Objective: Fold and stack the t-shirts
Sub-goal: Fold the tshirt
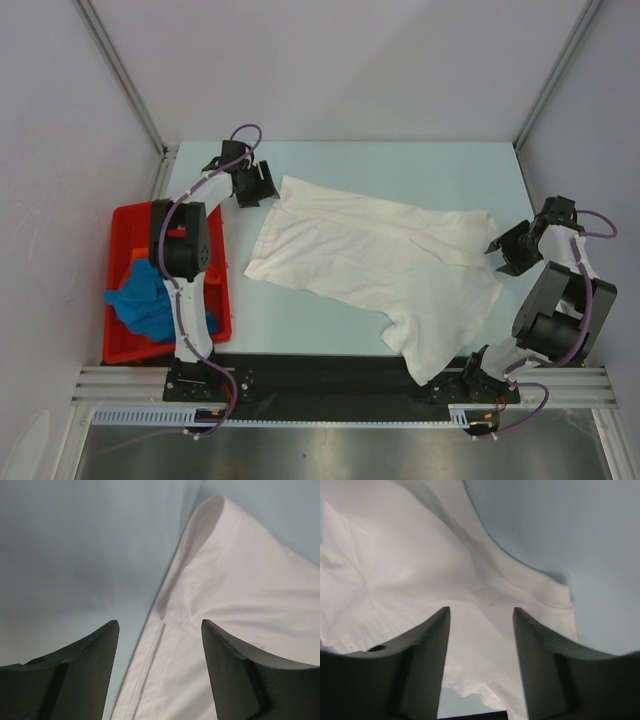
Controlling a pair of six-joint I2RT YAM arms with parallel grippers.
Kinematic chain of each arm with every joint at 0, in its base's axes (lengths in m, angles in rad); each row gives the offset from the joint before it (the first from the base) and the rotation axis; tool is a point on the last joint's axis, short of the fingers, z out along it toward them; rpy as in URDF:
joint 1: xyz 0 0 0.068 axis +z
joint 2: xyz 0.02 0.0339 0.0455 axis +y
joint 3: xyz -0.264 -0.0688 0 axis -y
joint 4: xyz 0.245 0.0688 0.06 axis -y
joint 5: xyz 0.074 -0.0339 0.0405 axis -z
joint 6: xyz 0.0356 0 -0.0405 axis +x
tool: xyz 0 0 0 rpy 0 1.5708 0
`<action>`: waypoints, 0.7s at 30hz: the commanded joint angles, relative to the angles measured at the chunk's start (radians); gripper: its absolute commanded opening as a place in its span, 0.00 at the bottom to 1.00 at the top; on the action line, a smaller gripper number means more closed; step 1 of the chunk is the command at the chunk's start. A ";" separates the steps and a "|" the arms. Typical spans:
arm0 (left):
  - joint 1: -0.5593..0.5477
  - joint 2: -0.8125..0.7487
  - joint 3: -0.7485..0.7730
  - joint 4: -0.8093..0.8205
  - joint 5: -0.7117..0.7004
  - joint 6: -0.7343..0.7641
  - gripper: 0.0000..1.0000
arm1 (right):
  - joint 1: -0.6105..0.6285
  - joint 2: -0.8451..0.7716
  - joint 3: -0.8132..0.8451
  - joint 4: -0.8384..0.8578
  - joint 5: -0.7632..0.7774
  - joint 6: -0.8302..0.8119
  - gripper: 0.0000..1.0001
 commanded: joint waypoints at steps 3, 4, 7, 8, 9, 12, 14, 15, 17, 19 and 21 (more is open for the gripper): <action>-0.008 -0.070 0.120 0.015 -0.093 0.025 0.71 | 0.045 -0.040 0.092 0.210 0.072 0.001 0.78; -0.007 -0.044 0.163 0.003 -0.044 0.029 0.68 | 0.043 0.021 0.119 0.227 0.055 0.004 0.79; -0.002 0.029 0.214 0.044 0.066 -0.012 0.58 | 0.041 0.146 0.289 0.189 0.030 -0.021 0.78; 0.001 0.041 0.212 0.080 0.102 -0.027 0.56 | 0.038 0.219 0.331 0.164 0.015 -0.024 0.77; 0.003 0.068 0.211 0.099 0.133 -0.041 0.52 | 0.035 0.256 0.392 0.152 -0.009 -0.012 0.72; 0.001 0.108 0.185 0.150 0.228 -0.109 0.45 | 0.032 0.312 0.428 0.135 -0.078 0.092 0.68; 0.000 0.111 0.157 0.202 0.269 -0.144 0.43 | 0.031 0.312 0.391 0.216 -0.108 0.152 0.68; 0.000 0.121 0.154 0.210 0.277 -0.150 0.41 | 0.029 0.315 0.376 0.247 -0.123 0.186 0.68; 0.000 0.134 0.154 0.223 0.291 -0.172 0.38 | 0.025 0.338 0.359 0.291 -0.128 0.270 0.67; -0.002 0.151 0.162 0.239 0.306 -0.196 0.36 | 0.022 0.382 0.359 0.314 -0.145 0.342 0.61; -0.005 0.164 0.177 0.249 0.312 -0.209 0.36 | 0.018 0.404 0.353 0.334 -0.154 0.376 0.58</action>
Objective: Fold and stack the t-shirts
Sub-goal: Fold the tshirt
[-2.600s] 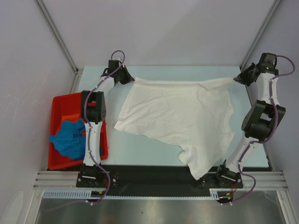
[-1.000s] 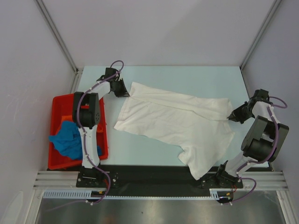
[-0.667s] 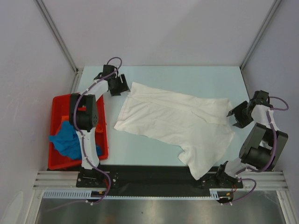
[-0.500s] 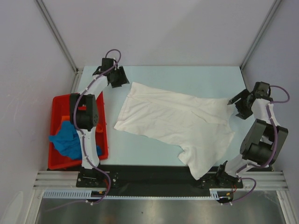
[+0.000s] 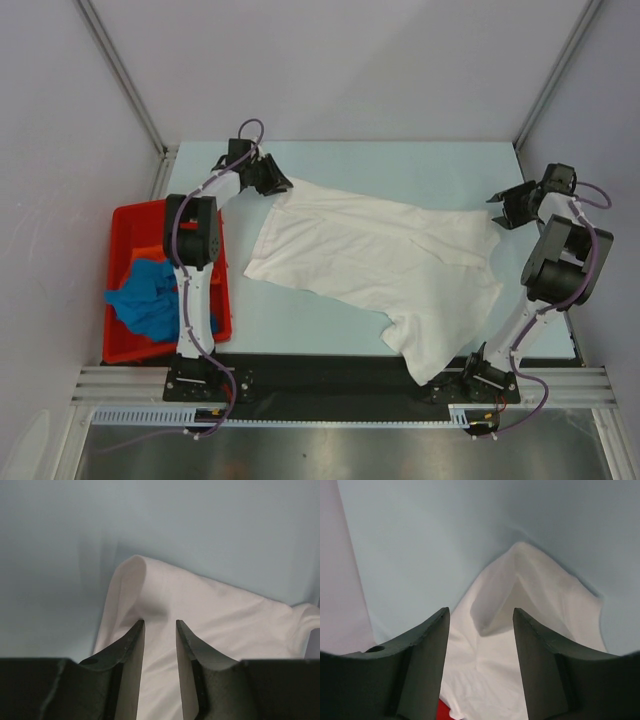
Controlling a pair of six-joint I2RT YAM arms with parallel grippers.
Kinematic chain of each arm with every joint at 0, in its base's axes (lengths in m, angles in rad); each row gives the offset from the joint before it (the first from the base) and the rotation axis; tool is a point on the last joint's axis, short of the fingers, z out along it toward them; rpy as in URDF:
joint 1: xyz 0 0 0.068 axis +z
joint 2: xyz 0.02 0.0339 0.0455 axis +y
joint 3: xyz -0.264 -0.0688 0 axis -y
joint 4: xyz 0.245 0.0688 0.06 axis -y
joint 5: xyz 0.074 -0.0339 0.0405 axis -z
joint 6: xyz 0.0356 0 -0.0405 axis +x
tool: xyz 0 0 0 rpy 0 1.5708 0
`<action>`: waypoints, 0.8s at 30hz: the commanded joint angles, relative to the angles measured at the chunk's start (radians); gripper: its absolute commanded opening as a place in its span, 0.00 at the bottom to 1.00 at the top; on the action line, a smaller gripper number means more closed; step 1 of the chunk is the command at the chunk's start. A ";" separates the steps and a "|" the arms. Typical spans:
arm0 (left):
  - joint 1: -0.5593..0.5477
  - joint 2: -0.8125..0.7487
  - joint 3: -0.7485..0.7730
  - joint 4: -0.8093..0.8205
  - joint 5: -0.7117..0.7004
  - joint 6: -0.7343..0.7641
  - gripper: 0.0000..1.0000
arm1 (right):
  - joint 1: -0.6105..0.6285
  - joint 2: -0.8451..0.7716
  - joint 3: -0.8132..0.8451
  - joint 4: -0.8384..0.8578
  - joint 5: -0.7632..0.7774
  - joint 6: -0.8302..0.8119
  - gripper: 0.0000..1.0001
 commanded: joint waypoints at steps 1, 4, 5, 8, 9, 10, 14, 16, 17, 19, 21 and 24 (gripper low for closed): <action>-0.008 0.001 0.022 0.080 0.061 -0.056 0.36 | -0.013 0.052 -0.015 0.081 -0.041 0.152 0.57; -0.009 -0.001 -0.004 0.098 0.057 -0.074 0.36 | -0.017 0.076 -0.027 0.106 -0.039 0.170 0.55; -0.011 0.008 -0.004 0.103 0.055 -0.076 0.36 | -0.017 0.087 -0.019 0.101 -0.036 0.170 0.55; -0.012 0.025 0.005 0.104 0.049 -0.086 0.36 | -0.020 0.113 -0.021 0.103 -0.039 0.177 0.55; -0.014 0.028 0.008 0.110 0.046 -0.092 0.36 | -0.021 0.121 -0.021 0.110 -0.052 0.174 0.54; -0.014 0.033 0.011 0.109 0.041 -0.102 0.36 | -0.024 0.128 -0.015 0.118 -0.056 0.173 0.54; -0.017 0.054 0.013 0.081 0.005 -0.123 0.36 | -0.034 0.165 -0.002 0.158 -0.073 0.159 0.45; -0.017 0.067 0.016 0.054 -0.015 -0.134 0.37 | -0.042 0.170 -0.005 0.200 -0.076 0.147 0.35; -0.017 0.071 0.020 0.043 -0.029 -0.137 0.37 | -0.053 0.173 -0.005 0.213 -0.082 0.142 0.19; -0.017 0.080 0.028 0.034 -0.040 -0.143 0.37 | -0.063 0.188 -0.013 0.260 -0.102 0.124 0.00; -0.017 0.085 0.028 0.038 -0.040 -0.149 0.37 | -0.074 0.187 -0.027 0.313 -0.119 0.110 0.00; -0.017 0.099 0.017 0.049 -0.029 -0.168 0.37 | -0.082 0.208 -0.044 0.476 -0.192 0.071 0.00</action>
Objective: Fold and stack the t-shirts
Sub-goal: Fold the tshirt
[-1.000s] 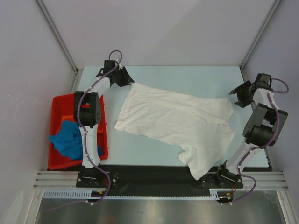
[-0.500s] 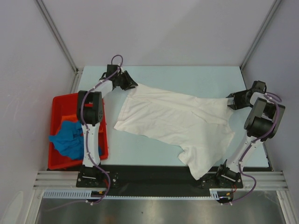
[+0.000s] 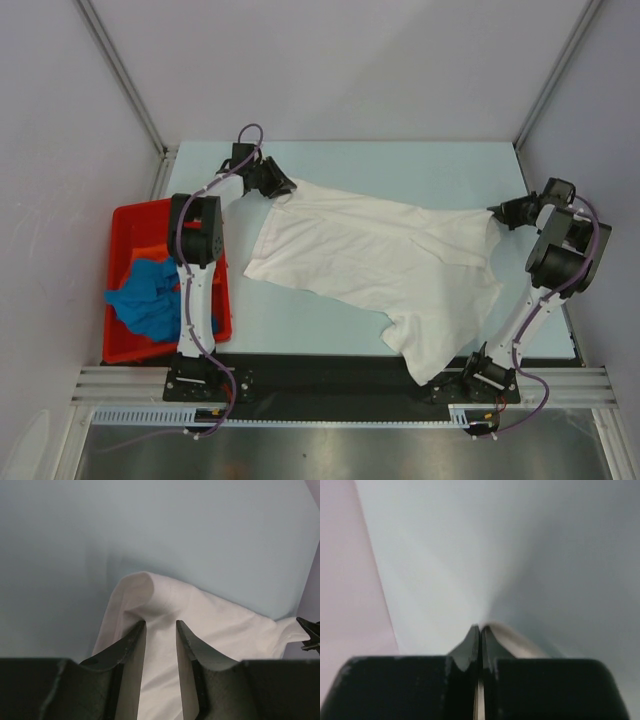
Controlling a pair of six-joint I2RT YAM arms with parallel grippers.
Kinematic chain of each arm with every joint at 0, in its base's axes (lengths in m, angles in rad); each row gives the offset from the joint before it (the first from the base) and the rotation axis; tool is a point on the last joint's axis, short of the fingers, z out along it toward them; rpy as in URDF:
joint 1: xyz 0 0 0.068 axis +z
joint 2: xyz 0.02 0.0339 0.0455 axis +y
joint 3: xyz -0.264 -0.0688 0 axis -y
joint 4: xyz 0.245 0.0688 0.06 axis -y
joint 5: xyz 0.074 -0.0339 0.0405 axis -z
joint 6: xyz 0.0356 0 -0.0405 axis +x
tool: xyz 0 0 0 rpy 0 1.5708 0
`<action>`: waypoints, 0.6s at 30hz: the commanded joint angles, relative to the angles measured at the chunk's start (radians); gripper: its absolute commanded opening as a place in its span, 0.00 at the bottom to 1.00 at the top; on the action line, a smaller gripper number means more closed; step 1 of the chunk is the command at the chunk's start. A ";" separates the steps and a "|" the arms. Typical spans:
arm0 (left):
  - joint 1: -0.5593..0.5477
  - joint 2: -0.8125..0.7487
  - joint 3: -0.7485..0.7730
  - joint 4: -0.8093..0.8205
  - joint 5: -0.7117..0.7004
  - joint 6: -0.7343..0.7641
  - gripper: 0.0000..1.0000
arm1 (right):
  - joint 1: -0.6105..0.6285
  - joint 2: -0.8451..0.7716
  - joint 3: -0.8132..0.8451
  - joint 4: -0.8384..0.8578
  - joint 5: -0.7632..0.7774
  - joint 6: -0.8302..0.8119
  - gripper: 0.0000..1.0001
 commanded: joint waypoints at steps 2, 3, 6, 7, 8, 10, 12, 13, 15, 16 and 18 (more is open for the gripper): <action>-0.005 0.059 0.015 -0.012 -0.020 -0.039 0.37 | -0.032 0.074 0.022 0.296 -0.106 -0.089 0.00; -0.005 0.064 0.010 -0.004 -0.005 -0.055 0.36 | -0.032 0.093 0.040 0.302 -0.133 -0.101 0.00; -0.005 0.079 0.009 0.013 -0.005 -0.072 0.37 | -0.032 0.160 0.089 0.335 -0.156 -0.150 0.00; -0.005 0.081 0.007 0.028 -0.002 -0.072 0.37 | -0.032 0.168 0.092 0.365 -0.153 -0.157 0.00; -0.005 0.079 0.004 0.031 -0.003 -0.070 0.37 | -0.032 0.170 0.092 0.382 -0.141 -0.155 0.00; -0.005 0.081 0.007 0.028 0.000 -0.070 0.37 | -0.034 0.173 0.108 0.420 -0.130 -0.157 0.00; -0.004 0.076 0.001 0.036 -0.002 -0.078 0.37 | -0.034 0.190 0.156 0.410 -0.120 -0.172 0.00; -0.004 0.078 0.001 0.042 -0.002 -0.081 0.36 | -0.034 0.197 0.177 0.396 -0.115 -0.181 0.00; -0.004 0.079 -0.004 0.059 -0.006 -0.089 0.36 | -0.031 0.202 0.229 0.332 -0.086 -0.212 0.00; -0.005 0.079 -0.002 0.057 -0.010 -0.090 0.34 | -0.029 0.181 0.240 0.295 -0.034 -0.222 0.00; -0.004 0.079 0.003 0.060 -0.010 -0.092 0.34 | -0.028 0.138 0.231 0.220 0.023 -0.259 0.00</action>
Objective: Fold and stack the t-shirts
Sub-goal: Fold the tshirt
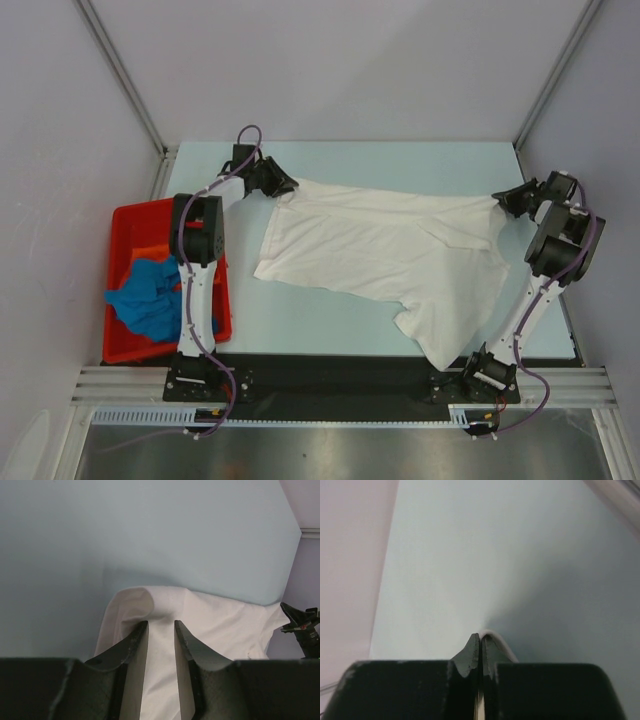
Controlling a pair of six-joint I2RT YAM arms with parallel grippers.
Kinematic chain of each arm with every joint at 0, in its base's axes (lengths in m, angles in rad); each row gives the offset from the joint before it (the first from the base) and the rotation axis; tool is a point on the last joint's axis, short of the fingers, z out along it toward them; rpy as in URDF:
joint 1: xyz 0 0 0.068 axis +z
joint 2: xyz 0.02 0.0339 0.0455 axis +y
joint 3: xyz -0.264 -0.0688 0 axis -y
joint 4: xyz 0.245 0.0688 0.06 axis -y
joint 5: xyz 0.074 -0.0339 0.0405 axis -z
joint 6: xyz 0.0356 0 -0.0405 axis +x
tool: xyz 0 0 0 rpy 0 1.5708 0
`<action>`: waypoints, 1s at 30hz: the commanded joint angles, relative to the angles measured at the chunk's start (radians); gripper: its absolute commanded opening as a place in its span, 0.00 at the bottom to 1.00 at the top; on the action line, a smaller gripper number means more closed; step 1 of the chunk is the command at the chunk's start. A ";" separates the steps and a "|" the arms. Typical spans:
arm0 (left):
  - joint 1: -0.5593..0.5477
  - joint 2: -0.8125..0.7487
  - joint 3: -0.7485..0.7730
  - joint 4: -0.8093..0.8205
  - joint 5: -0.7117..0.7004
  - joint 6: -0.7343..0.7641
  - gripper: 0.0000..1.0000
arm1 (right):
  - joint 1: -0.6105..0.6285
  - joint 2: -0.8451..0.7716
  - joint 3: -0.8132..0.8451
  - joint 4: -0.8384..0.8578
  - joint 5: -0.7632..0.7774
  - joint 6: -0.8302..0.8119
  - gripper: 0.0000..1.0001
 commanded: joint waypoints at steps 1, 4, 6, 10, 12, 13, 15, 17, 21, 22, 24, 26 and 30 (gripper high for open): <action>-0.005 0.048 0.000 -0.017 -0.040 0.001 0.34 | -0.012 -0.080 0.069 -0.071 0.177 -0.103 0.01; -0.005 0.053 0.006 -0.022 -0.039 0.000 0.34 | -0.011 -0.149 0.046 -0.172 0.230 -0.185 0.05; -0.005 0.050 0.005 -0.018 -0.037 -0.002 0.34 | -0.015 -0.132 0.060 -0.212 0.222 -0.226 0.15; -0.005 0.034 0.009 -0.032 -0.034 0.018 0.34 | -0.023 -0.055 0.223 -0.388 0.194 -0.293 0.25; -0.006 0.022 0.017 -0.051 -0.045 0.043 0.35 | -0.022 -0.057 0.297 -0.488 0.233 -0.303 0.28; -0.005 0.010 0.020 -0.060 -0.048 0.053 0.36 | -0.022 -0.066 0.317 -0.526 0.263 -0.313 0.33; -0.006 -0.009 0.023 -0.080 -0.060 0.089 0.39 | -0.016 -0.089 0.336 -0.612 0.288 -0.333 0.41; -0.006 -0.039 0.026 -0.112 -0.077 0.127 0.41 | -0.005 -0.153 0.310 -0.648 0.305 -0.387 0.51; -0.018 -0.114 -0.003 -0.155 -0.126 0.193 0.41 | 0.056 -0.264 0.200 -0.773 0.361 -0.407 0.53; -0.025 -0.133 -0.027 -0.158 -0.132 0.221 0.41 | 0.070 -0.315 0.179 -0.810 0.372 -0.398 0.53; -0.052 -0.185 -0.052 -0.172 -0.143 0.248 0.41 | 0.102 -0.371 0.120 -0.833 0.429 -0.383 0.55; -0.069 -0.214 -0.090 -0.179 -0.147 0.270 0.41 | 0.139 -0.432 0.078 -0.882 0.444 -0.363 0.57; -0.104 -0.311 -0.199 -0.138 -0.123 0.264 0.41 | 0.221 -0.527 -0.047 -0.899 0.348 -0.337 0.60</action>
